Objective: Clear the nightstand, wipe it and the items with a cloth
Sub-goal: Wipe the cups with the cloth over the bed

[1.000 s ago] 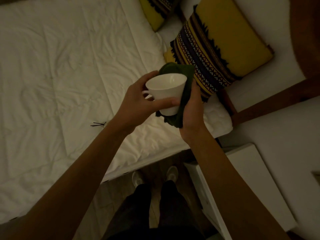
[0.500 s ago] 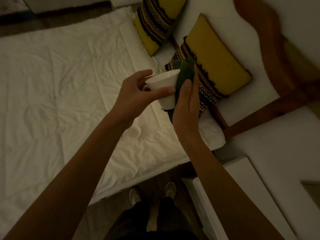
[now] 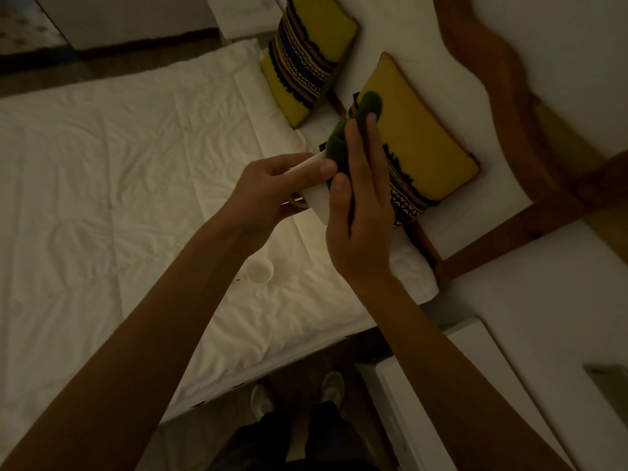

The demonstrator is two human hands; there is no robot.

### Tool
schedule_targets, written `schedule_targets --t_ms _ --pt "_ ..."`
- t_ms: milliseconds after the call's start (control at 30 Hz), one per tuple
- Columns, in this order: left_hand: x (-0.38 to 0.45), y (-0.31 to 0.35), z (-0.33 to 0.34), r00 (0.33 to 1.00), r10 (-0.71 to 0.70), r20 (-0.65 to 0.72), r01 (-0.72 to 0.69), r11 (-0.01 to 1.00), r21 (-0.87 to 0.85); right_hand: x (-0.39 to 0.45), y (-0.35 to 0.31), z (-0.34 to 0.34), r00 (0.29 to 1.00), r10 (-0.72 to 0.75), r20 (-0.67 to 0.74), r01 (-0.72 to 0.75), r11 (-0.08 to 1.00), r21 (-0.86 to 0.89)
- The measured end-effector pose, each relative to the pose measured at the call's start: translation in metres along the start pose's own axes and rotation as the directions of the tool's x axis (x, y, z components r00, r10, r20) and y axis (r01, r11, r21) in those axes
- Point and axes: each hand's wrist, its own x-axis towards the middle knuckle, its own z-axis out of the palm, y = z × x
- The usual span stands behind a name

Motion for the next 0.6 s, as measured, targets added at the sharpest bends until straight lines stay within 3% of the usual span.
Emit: schedule_targets --t_ms 167,333,600 --pt "0.002 -0.002 0.004 0.997 -0.002 0.073 0.02 0.968 -0.249 0.008 -0.008 -0.003 0.997 -0.019 -0.073 0.022 0.999 0.036" --pt "-0.003 -0.012 0.019 0.985 -0.019 0.174 0.122 0.79 -0.602 -0.001 -0.004 0.004 0.992 -0.094 -0.086 0.089 0.994 -0.057" --pt "-0.005 -0.032 0.032 0.97 -0.076 0.231 0.218 0.696 -0.684 -0.03 0.014 0.007 0.991 -0.124 -0.041 0.113 0.972 -0.205"
